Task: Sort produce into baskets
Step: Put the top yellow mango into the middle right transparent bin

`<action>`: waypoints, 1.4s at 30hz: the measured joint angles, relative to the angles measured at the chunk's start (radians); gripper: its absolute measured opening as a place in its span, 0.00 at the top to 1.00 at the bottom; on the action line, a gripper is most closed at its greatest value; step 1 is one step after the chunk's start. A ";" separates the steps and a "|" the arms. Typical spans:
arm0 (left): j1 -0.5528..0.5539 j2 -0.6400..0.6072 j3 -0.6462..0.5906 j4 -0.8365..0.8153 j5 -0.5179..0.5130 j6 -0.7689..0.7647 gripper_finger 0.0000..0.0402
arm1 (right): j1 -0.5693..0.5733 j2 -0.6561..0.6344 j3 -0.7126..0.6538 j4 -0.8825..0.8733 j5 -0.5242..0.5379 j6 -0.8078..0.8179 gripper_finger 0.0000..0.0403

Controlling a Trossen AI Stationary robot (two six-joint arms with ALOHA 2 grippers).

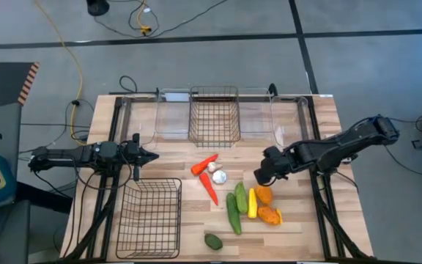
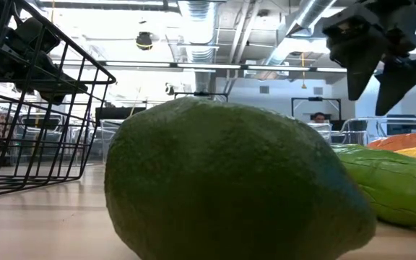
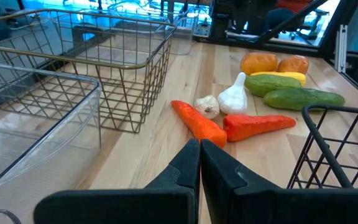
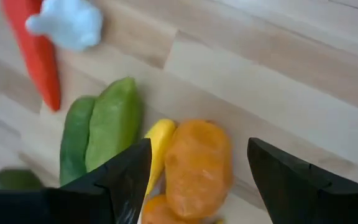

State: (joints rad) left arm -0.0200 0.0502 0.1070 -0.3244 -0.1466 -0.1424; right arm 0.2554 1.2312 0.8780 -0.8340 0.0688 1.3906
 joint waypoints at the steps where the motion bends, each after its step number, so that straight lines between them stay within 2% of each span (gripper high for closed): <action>1: 0.000 0.000 0.000 0.000 0.000 0.000 1.00 | 0.000 -0.001 0.000 0.015 -0.009 -0.024 0.27; 7: 0.000 0.000 0.000 0.000 0.000 0.000 1.00 | 0.003 0.000 0.000 0.023 -0.091 -0.053 0.26; 10: 0.000 0.000 0.000 0.000 0.000 0.000 1.00 | 0.025 0.025 0.000 0.019 -0.097 -0.053 0.24; 20: 0.000 0.000 0.000 0.000 0.000 0.000 1.00 | 0.095 0.106 0.000 0.037 -0.099 -0.056 0.02; 32: 0.000 0.000 0.000 0.000 0.003 0.000 1.00 | 0.159 0.224 0.000 0.101 -0.098 -0.063 0.02; 42: 0.000 0.000 0.000 0.000 0.003 0.000 1.00 | 0.171 0.231 0.000 0.109 -0.087 -0.008 0.03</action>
State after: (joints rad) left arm -0.0201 0.0502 0.1070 -0.3244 -0.1436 -0.1421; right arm 0.4267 1.4621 0.8776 -0.7250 -0.0182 1.3824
